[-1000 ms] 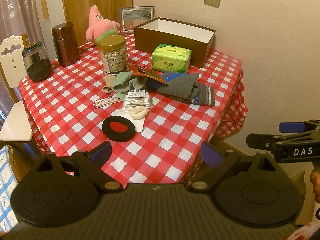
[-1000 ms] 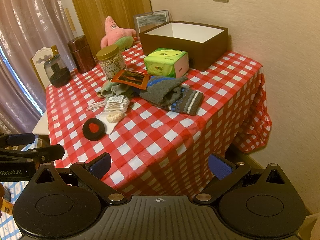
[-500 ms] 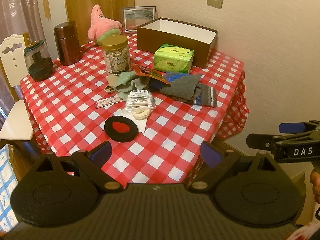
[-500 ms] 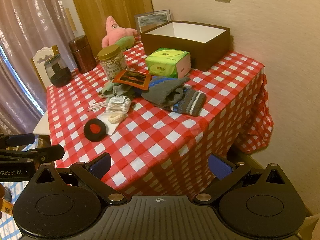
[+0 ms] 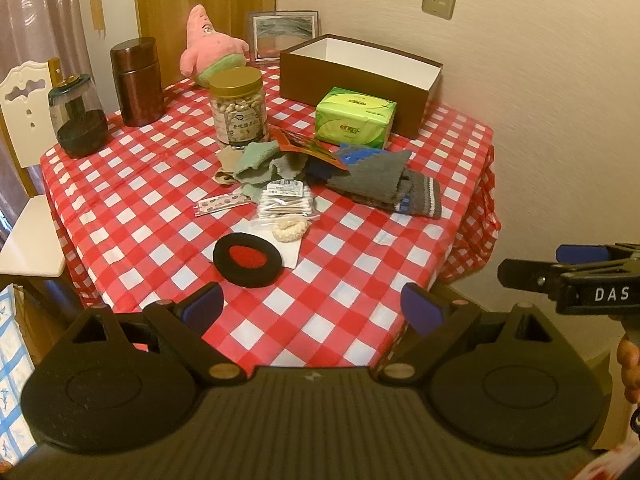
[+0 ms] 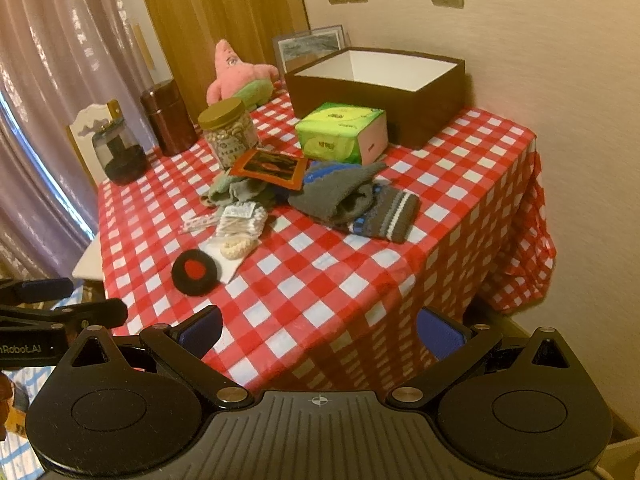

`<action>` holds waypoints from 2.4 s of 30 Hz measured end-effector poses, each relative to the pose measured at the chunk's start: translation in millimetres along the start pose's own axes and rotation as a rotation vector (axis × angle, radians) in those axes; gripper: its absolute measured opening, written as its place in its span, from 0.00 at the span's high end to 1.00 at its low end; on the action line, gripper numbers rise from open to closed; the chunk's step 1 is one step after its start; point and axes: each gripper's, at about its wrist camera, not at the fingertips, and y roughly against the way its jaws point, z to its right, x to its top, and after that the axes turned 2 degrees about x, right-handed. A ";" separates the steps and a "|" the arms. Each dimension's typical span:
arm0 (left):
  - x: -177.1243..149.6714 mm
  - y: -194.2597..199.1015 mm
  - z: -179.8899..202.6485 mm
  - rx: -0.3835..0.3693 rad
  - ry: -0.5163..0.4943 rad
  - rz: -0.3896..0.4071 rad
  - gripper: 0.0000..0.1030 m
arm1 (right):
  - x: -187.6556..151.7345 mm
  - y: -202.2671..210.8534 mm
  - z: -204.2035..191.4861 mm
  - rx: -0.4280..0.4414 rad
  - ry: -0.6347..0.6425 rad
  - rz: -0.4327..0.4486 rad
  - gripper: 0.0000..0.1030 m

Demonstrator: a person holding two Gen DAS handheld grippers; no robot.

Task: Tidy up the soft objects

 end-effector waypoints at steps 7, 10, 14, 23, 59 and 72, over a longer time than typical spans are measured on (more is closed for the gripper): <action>4.1 -15.0 -16.3 0.020 0.006 0.027 0.08 | 3.3 -12.4 13.7 0.034 -0.017 0.035 0.00; 2.6 -22.8 -23.8 0.029 0.006 0.040 0.08 | 5.1 -19.0 16.0 0.036 -0.018 0.051 0.00; -1.4 -38.5 -32.8 0.033 0.006 0.041 0.08 | 6.4 -29.2 15.6 0.044 0.007 0.080 0.01; -3.0 -75.2 -47.5 0.033 0.015 0.013 0.08 | 16.7 -64.3 9.0 0.055 0.072 0.081 0.03; 14.8 -212.2 -54.2 0.344 0.487 -0.144 0.16 | 136.7 -215.5 39.4 0.316 0.430 -0.083 0.04; 13.8 -211.5 -45.9 0.387 0.520 -0.106 0.35 | 144.2 -235.8 46.8 0.391 0.561 -0.089 0.07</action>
